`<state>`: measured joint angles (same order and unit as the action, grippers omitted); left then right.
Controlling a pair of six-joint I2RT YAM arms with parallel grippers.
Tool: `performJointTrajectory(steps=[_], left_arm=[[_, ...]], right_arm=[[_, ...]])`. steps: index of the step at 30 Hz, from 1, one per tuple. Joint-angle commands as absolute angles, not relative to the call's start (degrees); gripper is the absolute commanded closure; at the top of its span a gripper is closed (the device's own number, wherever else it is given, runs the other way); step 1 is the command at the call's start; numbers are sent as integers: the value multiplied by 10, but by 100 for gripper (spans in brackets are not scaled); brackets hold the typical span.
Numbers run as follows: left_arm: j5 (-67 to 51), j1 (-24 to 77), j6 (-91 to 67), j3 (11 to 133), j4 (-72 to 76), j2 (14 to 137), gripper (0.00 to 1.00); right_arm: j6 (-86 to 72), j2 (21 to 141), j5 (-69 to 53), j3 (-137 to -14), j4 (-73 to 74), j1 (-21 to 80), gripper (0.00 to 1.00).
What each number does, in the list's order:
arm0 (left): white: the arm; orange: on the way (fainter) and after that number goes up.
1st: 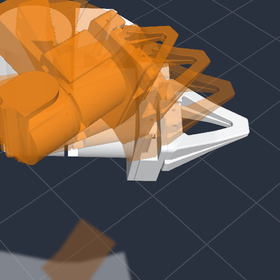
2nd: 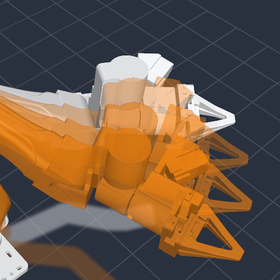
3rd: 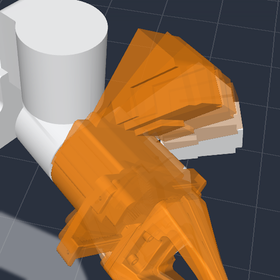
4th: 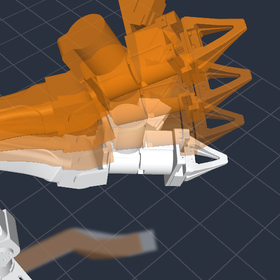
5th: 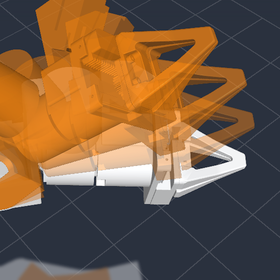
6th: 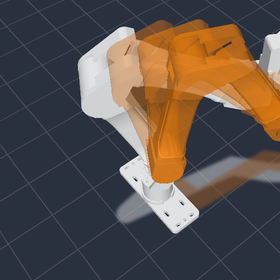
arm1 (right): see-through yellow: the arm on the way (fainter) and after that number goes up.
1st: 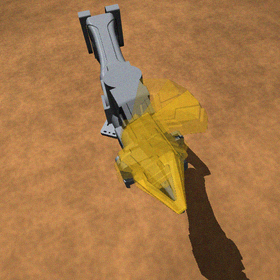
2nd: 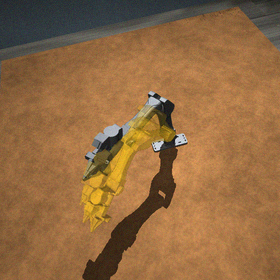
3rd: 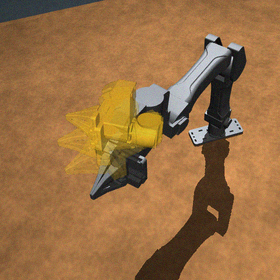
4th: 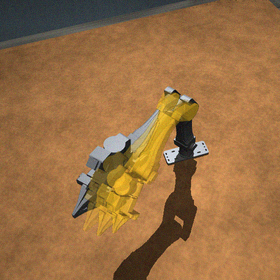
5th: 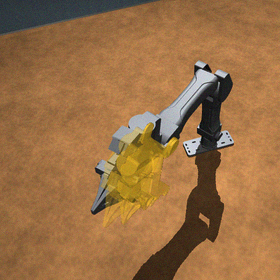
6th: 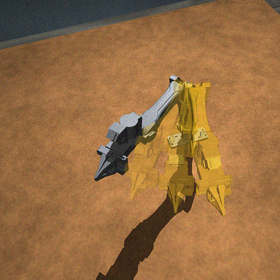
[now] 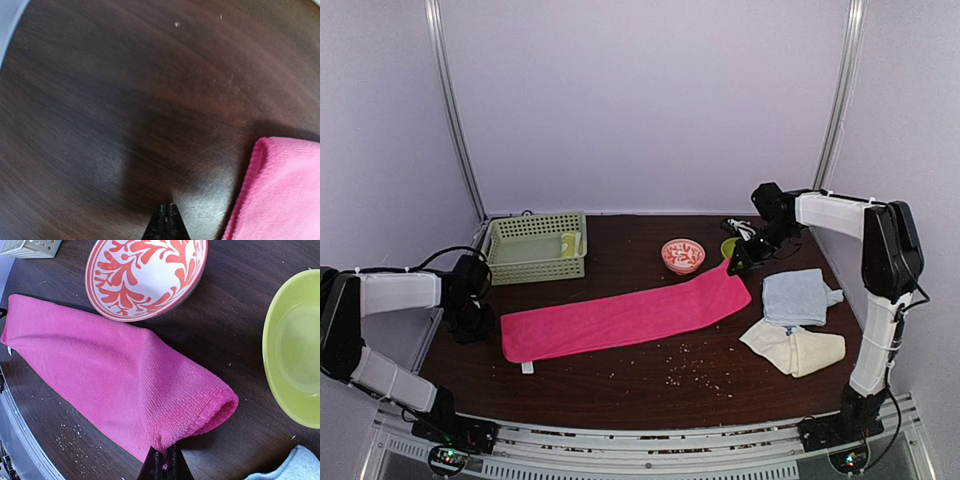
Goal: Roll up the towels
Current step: Pick up the towel from the center of the board, then fold the towel at the center of the board.
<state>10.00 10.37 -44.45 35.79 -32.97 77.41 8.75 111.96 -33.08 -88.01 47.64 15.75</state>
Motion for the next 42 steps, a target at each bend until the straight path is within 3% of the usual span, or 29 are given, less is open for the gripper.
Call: performJointTrajectory(steps=[1,14,22,34,42], left_arm=[[80,112,-430,355,-305,791,100],[85,117,-419,368,-305,808,100],[71,121,-405,371,-296,815,100],[-58,147,-361,346,-207,822,100],[-84,177,-372,346,-182,839,100]], right_arm=[[118,1119,-338,-904,538,143,100],[122,1124,-364,-985,602,80,100],[117,1155,-467,-1016,622,193,100],[27,1245,-560,-1115,573,330,100],[-96,1308,-587,-1162,453,398,100]])
